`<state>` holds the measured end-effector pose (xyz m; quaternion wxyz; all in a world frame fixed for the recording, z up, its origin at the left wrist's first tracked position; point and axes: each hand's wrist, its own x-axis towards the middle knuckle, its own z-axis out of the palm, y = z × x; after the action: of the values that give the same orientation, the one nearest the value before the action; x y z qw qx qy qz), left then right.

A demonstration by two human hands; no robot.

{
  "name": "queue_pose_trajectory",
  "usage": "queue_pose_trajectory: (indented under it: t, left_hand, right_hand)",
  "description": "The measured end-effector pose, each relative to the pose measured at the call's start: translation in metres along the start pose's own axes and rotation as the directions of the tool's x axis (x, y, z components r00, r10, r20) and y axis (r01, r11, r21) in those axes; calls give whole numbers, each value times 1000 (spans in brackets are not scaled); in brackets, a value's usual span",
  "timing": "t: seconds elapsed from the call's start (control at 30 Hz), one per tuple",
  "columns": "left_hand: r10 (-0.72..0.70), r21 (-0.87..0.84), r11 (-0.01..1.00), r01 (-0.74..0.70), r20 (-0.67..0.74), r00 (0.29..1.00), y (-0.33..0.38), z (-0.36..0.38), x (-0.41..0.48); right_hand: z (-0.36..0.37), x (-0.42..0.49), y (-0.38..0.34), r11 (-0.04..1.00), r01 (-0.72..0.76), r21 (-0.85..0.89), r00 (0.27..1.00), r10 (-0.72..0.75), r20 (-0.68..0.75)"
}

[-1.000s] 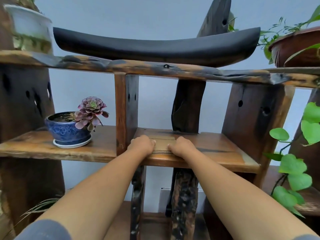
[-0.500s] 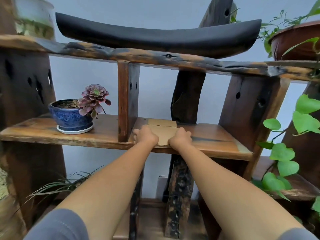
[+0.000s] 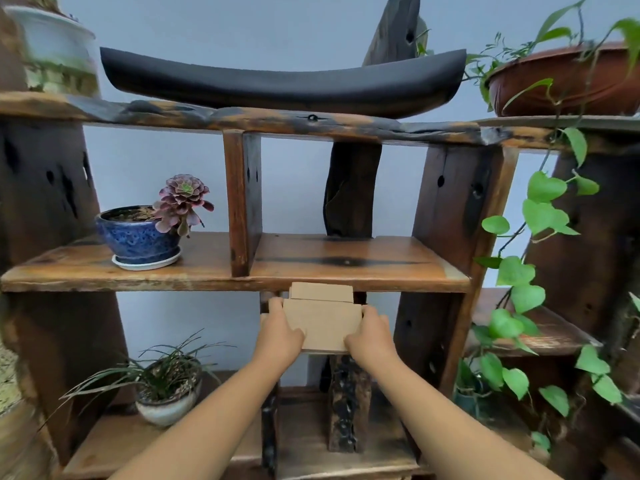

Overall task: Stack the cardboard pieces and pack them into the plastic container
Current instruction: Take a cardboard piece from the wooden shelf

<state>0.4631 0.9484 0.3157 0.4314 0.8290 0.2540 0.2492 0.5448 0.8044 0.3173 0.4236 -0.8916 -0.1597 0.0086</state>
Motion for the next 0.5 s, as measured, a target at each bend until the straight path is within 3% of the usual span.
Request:
queue_pose_trajectory:
  t: [0.33, 0.5]
  left_hand:
    - [-70, -1, 997, 75, 333, 940, -80, 50, -120]
    - [-9, -56, 997, 44, 518, 855, -104, 87, -192]
  right_hand:
    - [19, -136, 126, 960, -252, 124, 966, 242, 89]
    - [4, -215, 185, 940, -340, -4, 940, 340, 19]
